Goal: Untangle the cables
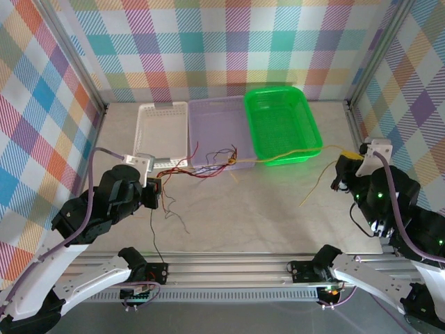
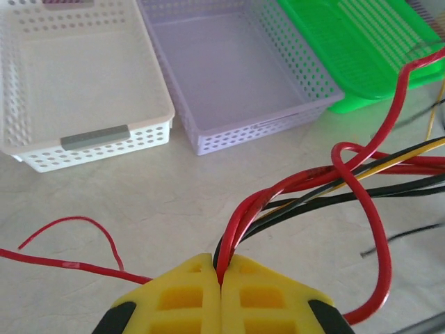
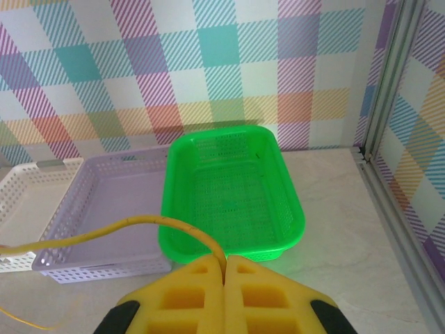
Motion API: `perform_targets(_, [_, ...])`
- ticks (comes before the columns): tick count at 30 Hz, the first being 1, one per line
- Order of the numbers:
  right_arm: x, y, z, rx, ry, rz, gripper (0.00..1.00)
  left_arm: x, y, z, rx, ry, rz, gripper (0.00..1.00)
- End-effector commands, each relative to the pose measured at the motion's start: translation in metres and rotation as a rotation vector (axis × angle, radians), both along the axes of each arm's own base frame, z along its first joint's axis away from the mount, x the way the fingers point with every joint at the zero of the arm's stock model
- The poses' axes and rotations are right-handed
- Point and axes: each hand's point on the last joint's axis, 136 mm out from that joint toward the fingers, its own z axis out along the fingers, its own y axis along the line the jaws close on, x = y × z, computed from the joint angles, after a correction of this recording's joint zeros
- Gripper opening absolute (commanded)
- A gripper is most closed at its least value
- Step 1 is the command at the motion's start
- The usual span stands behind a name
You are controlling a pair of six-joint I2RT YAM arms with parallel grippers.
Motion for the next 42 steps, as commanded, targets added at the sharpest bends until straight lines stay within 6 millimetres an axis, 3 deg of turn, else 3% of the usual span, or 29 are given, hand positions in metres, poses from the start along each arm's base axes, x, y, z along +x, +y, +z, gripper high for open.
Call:
perform_targets(1, [-0.003, -0.017, 0.019, -0.025, -0.037, -0.063, 0.00, 0.006, 0.025, -0.002, 0.072, -0.021, 0.114, 0.00])
perform_targets(11, [-0.013, -0.040, 0.048, -0.058, -0.077, -0.125, 0.00, 0.014, 0.067, 0.000, 0.166, -0.083, 0.338, 0.00])
perform_targets(20, [-0.017, -0.043, 0.061, -0.065, -0.084, -0.119, 0.00, 0.016, 0.069, 0.000, 0.173, -0.096, 0.358, 0.00])
perform_targets(24, [-0.012, -0.035, 0.062, -0.089, -0.079, -0.099, 0.00, 0.016, 0.060, 0.000, 0.124, -0.094, 0.320, 0.00])
perform_targets(34, [0.049, 0.035, 0.059, -0.237, -0.040, -0.003, 0.00, 0.021, 0.015, 0.008, -0.031, -0.069, 0.161, 0.00])
perform_targets(38, [0.084, 0.045, 0.049, -0.257, 0.014, -0.020, 0.00, 0.019, -0.001, 0.008, -0.093, -0.052, 0.092, 0.00])
perform_targets(42, [0.127, 0.042, 0.022, -0.174, 0.125, -0.020, 0.00, 0.017, -0.010, 0.012, -0.140, -0.058, 0.056, 0.00])
